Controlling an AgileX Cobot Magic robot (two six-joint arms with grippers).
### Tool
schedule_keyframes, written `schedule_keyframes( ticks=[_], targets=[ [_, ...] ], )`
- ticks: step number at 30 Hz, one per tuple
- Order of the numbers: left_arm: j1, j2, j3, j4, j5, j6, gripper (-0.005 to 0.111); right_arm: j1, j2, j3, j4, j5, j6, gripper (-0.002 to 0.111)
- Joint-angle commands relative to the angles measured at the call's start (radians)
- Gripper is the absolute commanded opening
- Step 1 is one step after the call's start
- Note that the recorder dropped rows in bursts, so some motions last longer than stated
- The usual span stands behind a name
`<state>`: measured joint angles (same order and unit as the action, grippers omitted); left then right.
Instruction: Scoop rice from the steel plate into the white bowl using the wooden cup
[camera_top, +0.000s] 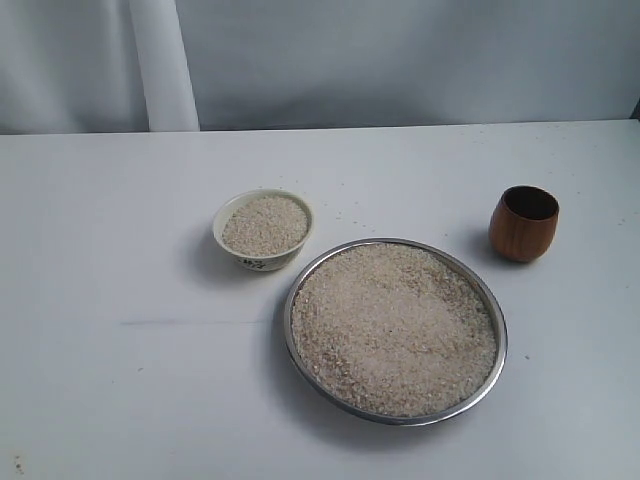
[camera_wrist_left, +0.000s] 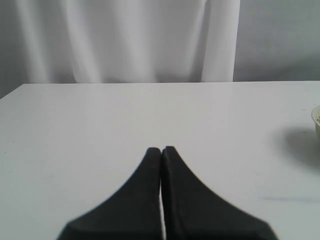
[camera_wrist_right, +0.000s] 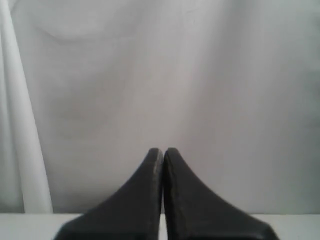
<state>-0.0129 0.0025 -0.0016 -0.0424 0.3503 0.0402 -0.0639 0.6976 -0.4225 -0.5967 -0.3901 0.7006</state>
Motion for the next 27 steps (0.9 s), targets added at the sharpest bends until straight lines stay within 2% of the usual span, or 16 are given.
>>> schedule_keyframes(
  ticks=[1,7,13,15,19,22,25,26,27],
  targets=[
    [-0.003,-0.003,0.002,0.000,-0.006,-0.004,0.000,-0.006,0.131,-0.079,-0.178,0.010,0.065,0.000],
    [-0.003,-0.003,0.002,0.000,-0.006,-0.004,0.000,-0.006,0.313,-0.103,-0.178,-0.058,0.041,0.000],
    [-0.003,-0.003,0.002,0.000,-0.006,-0.004,0.000,-0.006,0.520,-0.103,-0.252,-0.077,-0.270,0.000],
    [-0.003,-0.003,0.002,0.000,-0.006,-0.004,0.000,-0.006,0.589,-0.103,-0.247,-0.078,-0.304,0.000],
    [-0.003,-0.003,0.002,0.000,-0.006,-0.004,0.000,-0.006,0.722,-0.103,-0.207,-0.186,-0.340,0.000],
    [-0.003,-0.003,0.002,0.000,-0.006,-0.004,0.000,-0.006,0.812,-0.103,-0.060,-0.270,-0.455,0.000],
    [-0.003,-0.003,0.002,0.000,-0.006,-0.004,0.000,-0.006,0.893,-0.103,-0.030,-0.387,-0.540,0.000],
    [-0.003,-0.003,0.002,0.000,-0.006,-0.004,0.000,-0.006,0.917,-0.103,0.006,-0.392,-0.556,0.002],
    [-0.003,-0.003,0.002,0.000,-0.006,-0.004,0.000,-0.006,0.943,-0.103,0.016,-0.392,-0.573,0.011]
  ],
)
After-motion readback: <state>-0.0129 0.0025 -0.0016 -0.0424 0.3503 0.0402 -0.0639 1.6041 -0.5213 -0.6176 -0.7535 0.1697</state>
